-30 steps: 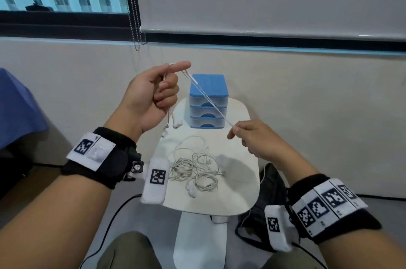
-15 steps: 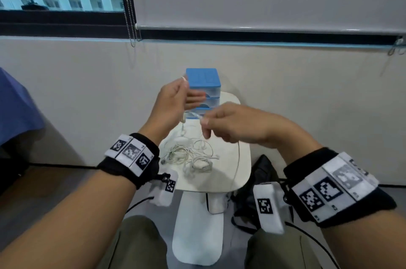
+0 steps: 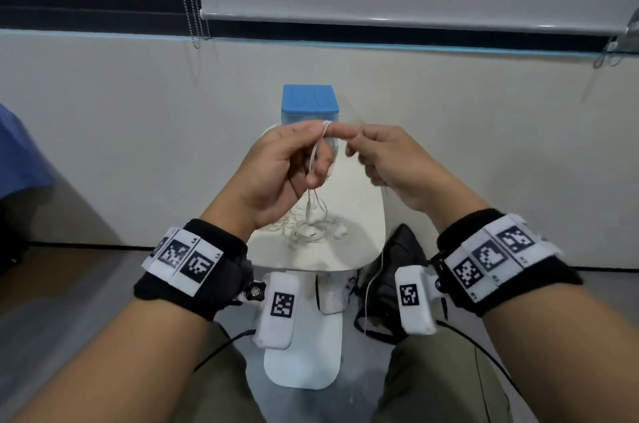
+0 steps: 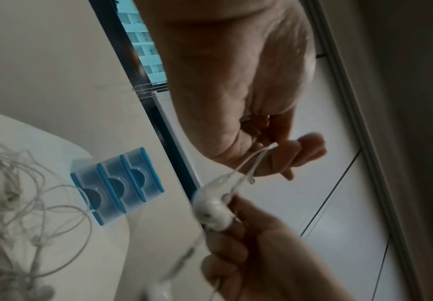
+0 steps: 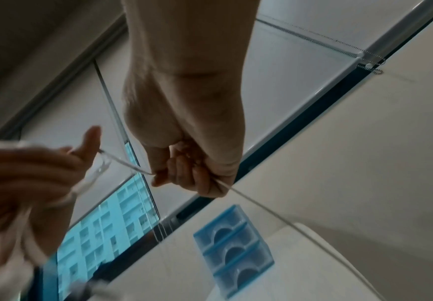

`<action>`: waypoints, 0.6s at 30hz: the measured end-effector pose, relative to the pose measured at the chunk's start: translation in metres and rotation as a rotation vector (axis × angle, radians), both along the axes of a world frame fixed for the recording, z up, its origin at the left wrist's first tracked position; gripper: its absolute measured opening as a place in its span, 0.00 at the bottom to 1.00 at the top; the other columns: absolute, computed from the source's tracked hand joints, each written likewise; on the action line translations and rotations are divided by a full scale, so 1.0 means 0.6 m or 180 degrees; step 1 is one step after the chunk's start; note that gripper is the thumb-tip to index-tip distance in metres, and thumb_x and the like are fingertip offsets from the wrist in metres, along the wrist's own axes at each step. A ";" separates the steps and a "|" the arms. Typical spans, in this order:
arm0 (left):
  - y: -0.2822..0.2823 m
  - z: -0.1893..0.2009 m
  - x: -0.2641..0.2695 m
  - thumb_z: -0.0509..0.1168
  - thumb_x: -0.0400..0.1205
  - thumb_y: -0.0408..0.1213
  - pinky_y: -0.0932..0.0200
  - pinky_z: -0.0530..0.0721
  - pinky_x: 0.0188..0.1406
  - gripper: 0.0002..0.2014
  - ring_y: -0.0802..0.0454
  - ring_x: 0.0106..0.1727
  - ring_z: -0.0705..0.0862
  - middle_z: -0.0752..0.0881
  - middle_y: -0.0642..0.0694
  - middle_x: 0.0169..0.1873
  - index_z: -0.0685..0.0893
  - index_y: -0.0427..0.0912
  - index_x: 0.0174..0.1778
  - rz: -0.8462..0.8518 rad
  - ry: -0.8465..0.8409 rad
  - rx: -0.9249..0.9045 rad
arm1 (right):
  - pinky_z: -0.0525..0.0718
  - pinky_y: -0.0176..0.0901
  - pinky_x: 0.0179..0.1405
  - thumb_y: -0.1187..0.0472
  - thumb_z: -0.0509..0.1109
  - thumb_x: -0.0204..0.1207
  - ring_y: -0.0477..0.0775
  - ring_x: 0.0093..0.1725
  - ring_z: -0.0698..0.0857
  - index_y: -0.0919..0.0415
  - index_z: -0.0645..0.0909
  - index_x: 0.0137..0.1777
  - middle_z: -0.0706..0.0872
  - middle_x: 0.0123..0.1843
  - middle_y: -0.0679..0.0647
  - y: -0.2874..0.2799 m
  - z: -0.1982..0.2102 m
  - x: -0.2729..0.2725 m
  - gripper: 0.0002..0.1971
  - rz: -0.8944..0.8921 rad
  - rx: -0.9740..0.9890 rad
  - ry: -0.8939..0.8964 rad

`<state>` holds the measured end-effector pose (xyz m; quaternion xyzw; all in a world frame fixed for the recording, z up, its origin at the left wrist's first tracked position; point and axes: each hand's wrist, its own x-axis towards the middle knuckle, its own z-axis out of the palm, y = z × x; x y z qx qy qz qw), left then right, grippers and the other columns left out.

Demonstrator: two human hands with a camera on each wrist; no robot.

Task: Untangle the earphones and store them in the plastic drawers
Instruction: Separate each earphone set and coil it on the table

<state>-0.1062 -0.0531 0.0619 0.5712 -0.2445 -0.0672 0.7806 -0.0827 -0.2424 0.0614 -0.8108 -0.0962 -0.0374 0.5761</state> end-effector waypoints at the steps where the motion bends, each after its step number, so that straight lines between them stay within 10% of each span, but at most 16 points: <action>1: 0.000 0.004 0.001 0.54 0.93 0.36 0.68 0.75 0.25 0.17 0.57 0.21 0.74 0.81 0.47 0.24 0.88 0.32 0.59 0.0104 0.0051 -0.0128 | 0.62 0.38 0.25 0.54 0.63 0.91 0.44 0.22 0.64 0.57 0.80 0.40 0.69 0.22 0.40 0.008 -0.014 -0.005 0.16 0.0116 -0.0024 0.0099; 9: 0.005 -0.021 0.008 0.58 0.93 0.33 0.62 0.91 0.46 0.10 0.47 0.47 0.95 0.94 0.38 0.43 0.84 0.35 0.58 0.0991 0.0240 -0.0296 | 0.74 0.41 0.30 0.66 0.65 0.87 0.51 0.27 0.74 0.65 0.83 0.44 0.78 0.26 0.48 0.052 0.009 -0.076 0.11 0.1450 -0.1312 0.0302; 18: 0.007 -0.013 -0.026 0.52 0.92 0.32 0.58 0.68 0.30 0.19 0.49 0.25 0.68 0.79 0.42 0.24 0.89 0.30 0.56 0.0403 -0.0396 0.0759 | 0.69 0.40 0.32 0.60 0.66 0.88 0.44 0.27 0.69 0.61 0.81 0.41 0.76 0.22 0.37 0.013 0.069 -0.061 0.12 0.0283 -0.0724 -0.0460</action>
